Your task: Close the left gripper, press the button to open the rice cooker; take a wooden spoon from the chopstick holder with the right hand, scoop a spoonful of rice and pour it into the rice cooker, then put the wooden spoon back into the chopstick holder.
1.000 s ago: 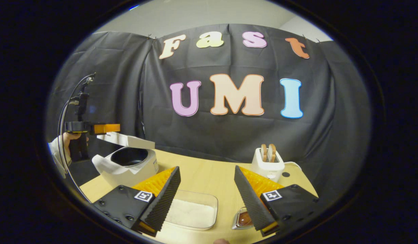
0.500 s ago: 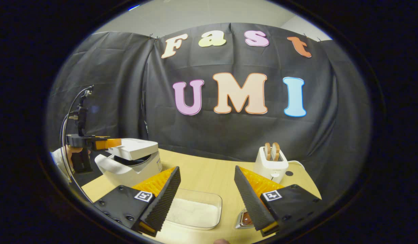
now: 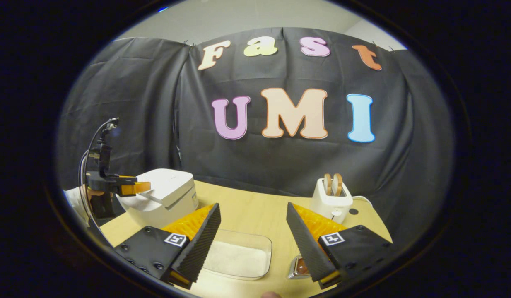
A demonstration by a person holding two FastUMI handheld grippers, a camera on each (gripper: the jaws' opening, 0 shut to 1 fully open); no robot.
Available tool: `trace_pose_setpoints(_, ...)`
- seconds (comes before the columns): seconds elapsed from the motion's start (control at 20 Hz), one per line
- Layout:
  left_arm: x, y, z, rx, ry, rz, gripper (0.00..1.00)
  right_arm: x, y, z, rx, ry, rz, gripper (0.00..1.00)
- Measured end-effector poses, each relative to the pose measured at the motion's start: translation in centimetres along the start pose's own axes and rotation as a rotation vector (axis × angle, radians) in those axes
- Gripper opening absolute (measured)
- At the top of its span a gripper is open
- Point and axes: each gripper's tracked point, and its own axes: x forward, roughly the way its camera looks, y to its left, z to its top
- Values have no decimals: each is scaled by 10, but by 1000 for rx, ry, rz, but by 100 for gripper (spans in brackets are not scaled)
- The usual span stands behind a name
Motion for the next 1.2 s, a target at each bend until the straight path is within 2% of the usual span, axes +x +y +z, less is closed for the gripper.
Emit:
trace_pose_setpoints(0.25, 4, 1, -2, 41, -11, 18, 96, 3, -1, -4, 0, 5, -7, 100)
trace_pose_setpoints(0.35, 4, 4, -19, 47, 42, 28, 95, 3, -2, -5, -3, 6, -13, 100)
trace_pose_setpoints(0.4, 6, 4, -9, 43, -13, 28, 97, 4, -1, -6, 0, 7, -13, 100)
trace_pose_setpoints(0.75, 0, 3, -9, 37, -45, 11, 96, 2, 4, -2, 23, -7, -14, 100)
trace_pose_setpoints(0.85, -14, 4, -1, 41, -73, 21, 95, 0, 7, 4, 39, -35, -18, 100)
trace_pose_setpoints(1.1, -62, -21, 40, 156, -236, 0, 95, -12, 6, 27, 53, -130, -80, 100)
trace_pose_setpoints(1.2, -83, -34, 47, 152, -269, -21, 95, -17, 10, 34, 59, -164, -85, 99)
